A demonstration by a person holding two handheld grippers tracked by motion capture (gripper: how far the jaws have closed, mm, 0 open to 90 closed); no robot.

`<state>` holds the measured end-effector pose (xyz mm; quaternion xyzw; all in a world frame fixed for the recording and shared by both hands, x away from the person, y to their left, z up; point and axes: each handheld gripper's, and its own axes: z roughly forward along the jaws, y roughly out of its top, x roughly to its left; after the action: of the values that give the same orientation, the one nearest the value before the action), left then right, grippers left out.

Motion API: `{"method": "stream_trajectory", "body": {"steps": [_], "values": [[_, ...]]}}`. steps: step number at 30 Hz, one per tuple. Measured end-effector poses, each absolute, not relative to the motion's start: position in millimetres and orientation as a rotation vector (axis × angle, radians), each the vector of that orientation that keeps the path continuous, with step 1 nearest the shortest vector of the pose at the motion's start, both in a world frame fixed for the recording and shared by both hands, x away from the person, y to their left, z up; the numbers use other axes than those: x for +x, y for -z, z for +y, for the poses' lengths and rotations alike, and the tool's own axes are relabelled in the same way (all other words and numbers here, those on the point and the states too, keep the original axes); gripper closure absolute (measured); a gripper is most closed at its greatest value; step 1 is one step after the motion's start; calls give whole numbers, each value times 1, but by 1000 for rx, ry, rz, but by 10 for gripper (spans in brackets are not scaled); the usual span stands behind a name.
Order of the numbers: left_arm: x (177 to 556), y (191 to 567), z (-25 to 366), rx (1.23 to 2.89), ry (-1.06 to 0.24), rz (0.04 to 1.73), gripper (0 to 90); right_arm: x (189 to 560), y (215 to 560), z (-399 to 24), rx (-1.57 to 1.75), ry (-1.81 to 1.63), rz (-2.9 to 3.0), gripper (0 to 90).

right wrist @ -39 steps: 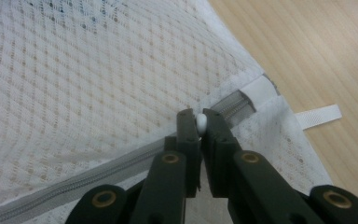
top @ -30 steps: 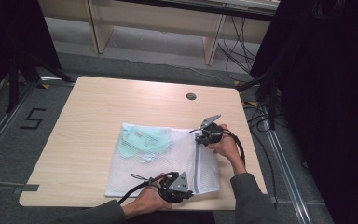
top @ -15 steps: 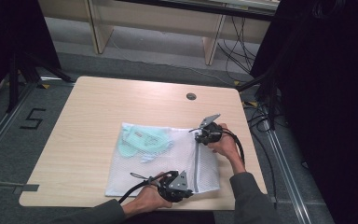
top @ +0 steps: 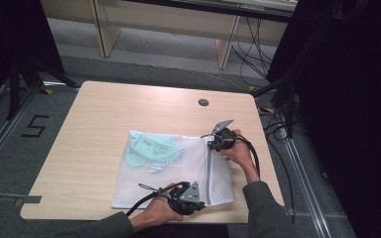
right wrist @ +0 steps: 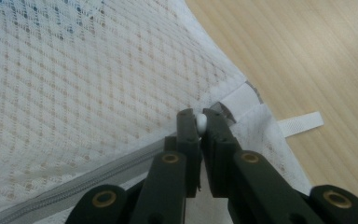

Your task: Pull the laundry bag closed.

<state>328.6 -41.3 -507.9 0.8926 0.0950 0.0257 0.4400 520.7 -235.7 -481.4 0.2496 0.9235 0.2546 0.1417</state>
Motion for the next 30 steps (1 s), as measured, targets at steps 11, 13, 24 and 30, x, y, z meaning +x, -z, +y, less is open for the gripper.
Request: {"method": "stream_trajectory", "body": {"steps": [11,13,24,30], "values": [[328,509,-41,2212,-60,245,892,527,483,-235,712,-729,2647,866],[328,508,-41,2209,-49,247,892,527,484,-235,713,-726,2654,867],[328,508,-41,2216,-53,238,892,533,484,-238,723,-751,2612,866],[328,508,-41,2210,-58,248,892,533,484,-237,780,-751,2591,867]]}}
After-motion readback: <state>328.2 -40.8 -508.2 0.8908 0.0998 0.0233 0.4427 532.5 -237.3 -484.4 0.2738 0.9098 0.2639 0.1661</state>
